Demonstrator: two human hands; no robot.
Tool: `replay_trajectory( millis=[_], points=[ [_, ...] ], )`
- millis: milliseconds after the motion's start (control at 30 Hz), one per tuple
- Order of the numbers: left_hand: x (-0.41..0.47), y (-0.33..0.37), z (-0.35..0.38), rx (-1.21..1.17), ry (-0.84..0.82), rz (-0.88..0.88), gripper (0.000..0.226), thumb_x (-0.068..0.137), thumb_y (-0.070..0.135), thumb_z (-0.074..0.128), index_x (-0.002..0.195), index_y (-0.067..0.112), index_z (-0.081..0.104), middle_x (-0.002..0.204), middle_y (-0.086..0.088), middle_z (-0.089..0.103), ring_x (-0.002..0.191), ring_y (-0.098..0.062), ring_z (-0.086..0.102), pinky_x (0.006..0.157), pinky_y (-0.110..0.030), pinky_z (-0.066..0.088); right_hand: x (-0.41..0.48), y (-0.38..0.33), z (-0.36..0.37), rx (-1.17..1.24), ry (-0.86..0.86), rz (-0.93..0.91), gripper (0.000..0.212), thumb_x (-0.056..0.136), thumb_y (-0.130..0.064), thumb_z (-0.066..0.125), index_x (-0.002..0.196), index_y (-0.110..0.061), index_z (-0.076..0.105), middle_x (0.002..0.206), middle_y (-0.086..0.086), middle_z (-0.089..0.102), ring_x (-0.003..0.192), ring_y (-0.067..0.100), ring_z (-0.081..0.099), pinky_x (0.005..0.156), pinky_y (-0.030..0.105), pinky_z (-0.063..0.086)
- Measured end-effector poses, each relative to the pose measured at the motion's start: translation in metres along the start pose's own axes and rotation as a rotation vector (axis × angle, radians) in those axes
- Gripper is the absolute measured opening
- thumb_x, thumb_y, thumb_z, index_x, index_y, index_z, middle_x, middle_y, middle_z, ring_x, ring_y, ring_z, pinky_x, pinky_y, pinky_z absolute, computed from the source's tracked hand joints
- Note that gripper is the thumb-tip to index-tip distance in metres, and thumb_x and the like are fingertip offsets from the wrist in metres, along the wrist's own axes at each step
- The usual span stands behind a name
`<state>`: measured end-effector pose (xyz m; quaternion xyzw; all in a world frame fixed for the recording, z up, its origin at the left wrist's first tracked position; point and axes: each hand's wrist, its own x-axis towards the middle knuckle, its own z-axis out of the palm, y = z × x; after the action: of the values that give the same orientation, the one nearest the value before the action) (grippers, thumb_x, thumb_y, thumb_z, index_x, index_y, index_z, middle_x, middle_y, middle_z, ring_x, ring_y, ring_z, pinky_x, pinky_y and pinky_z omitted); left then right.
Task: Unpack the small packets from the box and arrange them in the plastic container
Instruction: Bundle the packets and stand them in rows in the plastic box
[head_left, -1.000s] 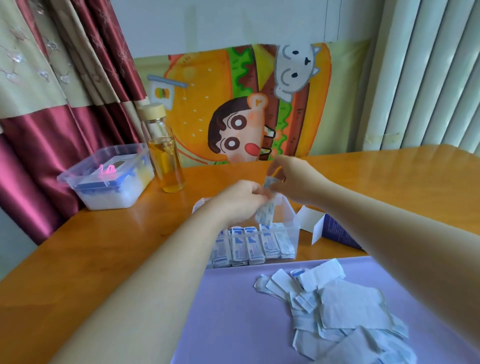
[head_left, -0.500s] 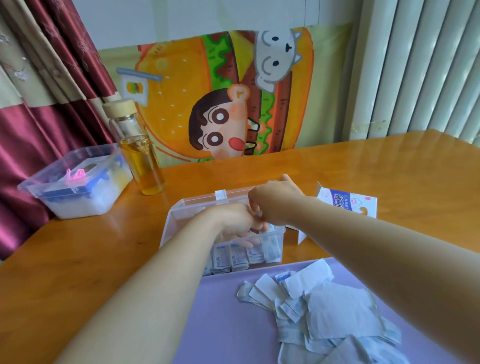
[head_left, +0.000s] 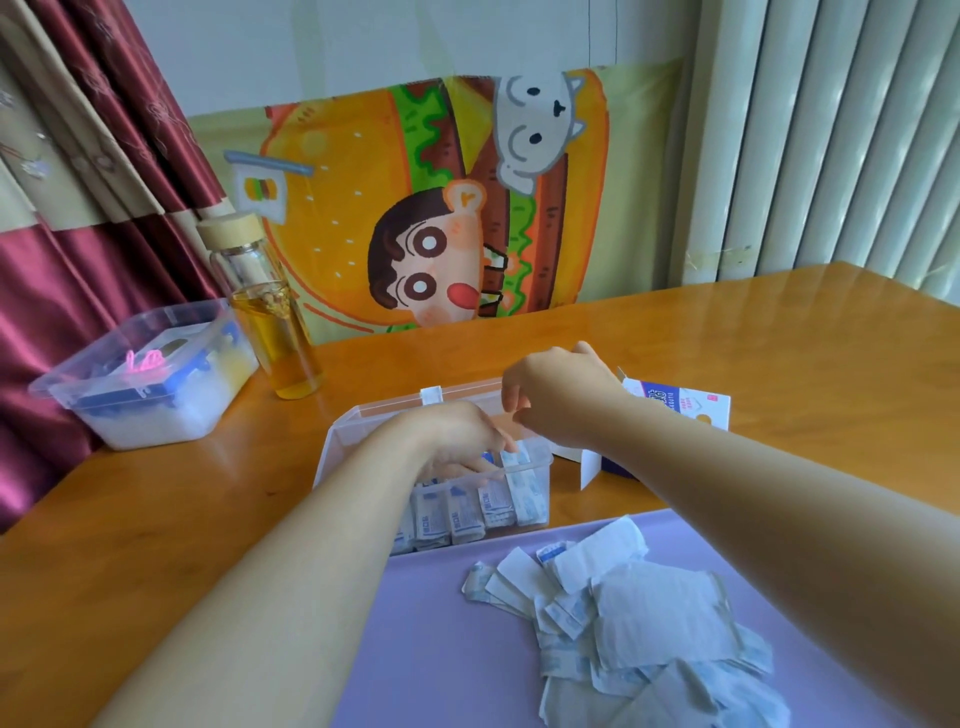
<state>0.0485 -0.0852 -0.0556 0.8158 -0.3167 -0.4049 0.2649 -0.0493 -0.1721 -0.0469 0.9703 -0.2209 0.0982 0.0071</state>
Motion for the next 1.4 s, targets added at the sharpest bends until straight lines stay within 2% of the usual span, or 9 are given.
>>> replay_trajectory(
  millis=[133, 233, 367, 467, 567, 633, 767, 1033, 1400],
  points=[
    [-0.019, 0.006, -0.001, 0.074, 0.195, 0.178, 0.025, 0.099, 0.015, 0.04, 0.112, 0.015, 0.062, 0.122, 0.0, 0.056, 0.095, -0.014, 0.064, 0.085, -0.032, 0.054, -0.022, 0.001, -0.014, 0.123, 0.136, 0.021, 0.021, 0.092, -0.016, 0.049, 0.099, -0.028, 0.066, 0.099, -0.009, 0.069, 0.096, 0.018, 0.06, 0.09, 0.033, 0.035],
    [-0.046, 0.004, 0.004, 0.173, 0.397, 0.401, 0.021, 0.098, 0.018, 0.044, 0.109, 0.026, 0.06, 0.097, 0.008, 0.065, 0.088, -0.009, 0.06, 0.071, -0.025, 0.048, -0.051, 0.002, -0.023, 0.246, 0.202, 0.037, 0.019, 0.09, -0.017, 0.051, 0.091, -0.024, 0.068, 0.091, -0.003, 0.07, 0.087, 0.022, 0.062, 0.076, 0.032, 0.05],
    [-0.09, -0.023, 0.027, 0.18, 0.359, 0.576, 0.022, 0.094, 0.018, 0.051, 0.085, 0.036, 0.061, 0.092, 0.011, 0.066, 0.084, -0.004, 0.063, 0.078, -0.026, 0.052, -0.102, 0.006, -0.028, 0.307, -0.027, -0.043, 0.009, 0.085, -0.018, 0.062, 0.088, -0.019, 0.07, 0.074, -0.011, 0.064, 0.078, 0.015, 0.062, 0.062, 0.016, 0.046],
    [-0.119, -0.051, 0.055, 0.287, 0.19, 0.519, 0.015, 0.092, 0.022, 0.057, 0.084, 0.034, 0.063, 0.077, 0.022, 0.064, 0.06, 0.013, 0.055, 0.055, -0.006, 0.042, -0.14, 0.001, -0.026, 0.258, -0.355, -0.126, 0.011, 0.083, -0.029, 0.067, 0.094, -0.027, 0.069, 0.082, -0.016, 0.066, 0.075, 0.003, 0.059, 0.068, 0.017, 0.046],
    [-0.135, -0.073, 0.084, 0.413, 0.077, 0.465, 0.019, 0.087, 0.031, 0.062, 0.106, 0.031, 0.063, 0.093, 0.022, 0.063, 0.08, 0.006, 0.06, 0.072, -0.013, 0.05, -0.17, -0.009, -0.016, 0.228, -0.51, -0.185, 0.019, 0.081, -0.033, 0.069, 0.1, -0.03, 0.066, 0.094, -0.017, 0.067, 0.072, -0.004, 0.054, 0.068, 0.013, 0.043],
    [-0.138, -0.082, 0.098, 0.467, 0.015, 0.447, 0.036, 0.082, 0.036, 0.067, 0.116, 0.029, 0.058, 0.101, 0.016, 0.059, 0.088, -0.003, 0.059, 0.082, -0.022, 0.051, -0.181, -0.015, -0.013, 0.204, -0.505, -0.2, 0.026, 0.08, -0.034, 0.071, 0.105, -0.028, 0.065, 0.097, -0.015, 0.064, 0.078, -0.001, 0.053, 0.069, 0.013, 0.04],
    [-0.141, -0.088, 0.117, 0.601, 0.036, 0.479, 0.035, 0.074, 0.049, 0.067, 0.103, 0.037, 0.052, 0.101, 0.016, 0.058, 0.088, -0.007, 0.057, 0.082, -0.034, 0.052, -0.201, -0.023, -0.01, 0.175, -0.486, -0.189, 0.036, 0.077, -0.033, 0.074, 0.109, -0.026, 0.061, 0.095, -0.012, 0.055, 0.087, 0.008, 0.049, 0.077, 0.023, 0.041],
    [-0.151, -0.092, 0.115, 0.517, 0.057, 0.465, 0.047, 0.077, 0.037, 0.075, 0.119, 0.026, 0.058, 0.096, 0.014, 0.056, 0.071, 0.004, 0.049, 0.057, -0.005, 0.035, -0.218, -0.019, -0.001, 0.28, -0.368, -0.129, 0.033, 0.074, -0.032, 0.078, 0.1, -0.026, 0.058, 0.092, -0.011, 0.055, 0.075, 0.006, 0.049, 0.063, 0.017, 0.039],
    [-0.151, -0.099, 0.098, 0.24, -0.047, 0.367, 0.03, 0.077, 0.034, 0.075, 0.104, 0.034, 0.062, 0.096, 0.013, 0.062, 0.079, -0.002, 0.06, 0.072, -0.009, 0.043, -0.223, -0.021, 0.003, 0.298, -0.338, -0.139, 0.021, 0.078, -0.033, 0.074, 0.097, -0.027, 0.067, 0.086, -0.014, 0.053, 0.072, 0.002, 0.05, 0.057, 0.011, 0.036]
  ],
)
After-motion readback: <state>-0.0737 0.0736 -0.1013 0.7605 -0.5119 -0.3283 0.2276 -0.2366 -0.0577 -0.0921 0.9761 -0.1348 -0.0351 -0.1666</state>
